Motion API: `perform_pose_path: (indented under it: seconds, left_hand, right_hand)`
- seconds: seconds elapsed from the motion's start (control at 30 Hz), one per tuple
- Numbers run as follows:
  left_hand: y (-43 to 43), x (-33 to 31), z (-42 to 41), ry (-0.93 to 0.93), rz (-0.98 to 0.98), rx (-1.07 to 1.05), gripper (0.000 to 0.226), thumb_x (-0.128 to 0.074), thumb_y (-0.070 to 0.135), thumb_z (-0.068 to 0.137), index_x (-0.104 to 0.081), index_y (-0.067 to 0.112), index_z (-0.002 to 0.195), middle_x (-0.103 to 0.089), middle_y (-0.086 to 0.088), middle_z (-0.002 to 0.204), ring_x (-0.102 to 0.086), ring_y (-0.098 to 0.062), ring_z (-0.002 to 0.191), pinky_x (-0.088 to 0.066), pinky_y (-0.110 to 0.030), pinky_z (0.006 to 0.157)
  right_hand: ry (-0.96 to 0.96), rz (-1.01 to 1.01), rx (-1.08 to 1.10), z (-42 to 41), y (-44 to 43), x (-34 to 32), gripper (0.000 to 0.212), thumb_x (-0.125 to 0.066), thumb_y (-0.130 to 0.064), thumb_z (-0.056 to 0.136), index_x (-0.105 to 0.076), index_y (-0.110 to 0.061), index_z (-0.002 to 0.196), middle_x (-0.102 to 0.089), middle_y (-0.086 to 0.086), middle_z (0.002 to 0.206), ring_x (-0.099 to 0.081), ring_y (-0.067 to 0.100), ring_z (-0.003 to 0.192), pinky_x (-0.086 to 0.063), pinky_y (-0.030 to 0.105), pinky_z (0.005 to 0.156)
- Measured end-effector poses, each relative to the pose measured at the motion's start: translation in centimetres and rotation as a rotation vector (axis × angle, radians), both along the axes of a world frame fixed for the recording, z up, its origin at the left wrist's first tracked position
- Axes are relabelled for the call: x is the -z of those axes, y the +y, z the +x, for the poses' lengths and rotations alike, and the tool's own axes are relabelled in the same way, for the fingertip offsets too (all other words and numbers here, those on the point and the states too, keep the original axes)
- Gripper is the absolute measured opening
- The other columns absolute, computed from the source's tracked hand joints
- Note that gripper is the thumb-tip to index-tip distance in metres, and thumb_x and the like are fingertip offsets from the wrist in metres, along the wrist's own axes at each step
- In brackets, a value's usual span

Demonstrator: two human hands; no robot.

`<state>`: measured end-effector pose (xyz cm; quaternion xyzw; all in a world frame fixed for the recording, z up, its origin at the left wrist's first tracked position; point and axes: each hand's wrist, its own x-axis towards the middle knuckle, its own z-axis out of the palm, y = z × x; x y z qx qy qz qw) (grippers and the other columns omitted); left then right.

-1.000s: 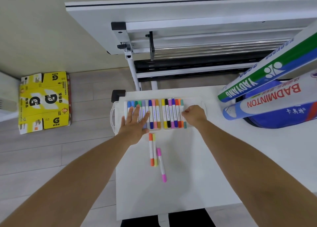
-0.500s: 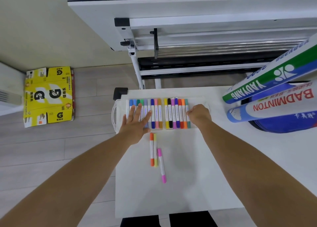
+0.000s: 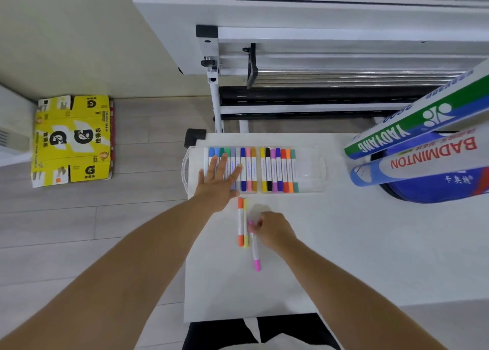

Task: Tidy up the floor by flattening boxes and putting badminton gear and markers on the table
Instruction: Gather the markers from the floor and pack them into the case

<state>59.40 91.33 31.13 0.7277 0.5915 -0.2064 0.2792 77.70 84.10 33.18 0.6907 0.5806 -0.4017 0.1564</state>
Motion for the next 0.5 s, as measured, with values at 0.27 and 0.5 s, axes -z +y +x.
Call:
perform_pose_path:
  seconds: [0.27,0.5]
  left_hand:
    - [-0.1,0.3,-0.1,-0.018,0.013,-0.008,0.082,-0.044,0.054,0.098,0.017,0.043,0.151,0.038,-0.003,0.156,0.036,-0.03,0.142,0.005,-0.057,0.118]
    - [-0.1,-0.1,0.0,-0.029,0.009,-0.006,0.081,-0.044,0.054,0.098,0.017,0.042,0.151,0.037,-0.003,0.156,0.035,-0.03,0.142,0.005,-0.057,0.119]
  right_hand:
    - [-0.07,-0.099,-0.04,-1.7,-3.2,1.3,0.037,-0.068,-0.048,0.084,-0.066,-0.015,0.099,-0.067,0.002,0.088,-0.066,0.021,0.084,-0.054,0.032,0.078]
    - [-0.098,-0.068,0.063,-1.2,-3.1,1.1,0.023,-0.061,-0.037,0.093,-0.065,-0.016,0.1,-0.066,0.0,0.086,-0.064,0.017,0.079,-0.051,0.026,0.067]
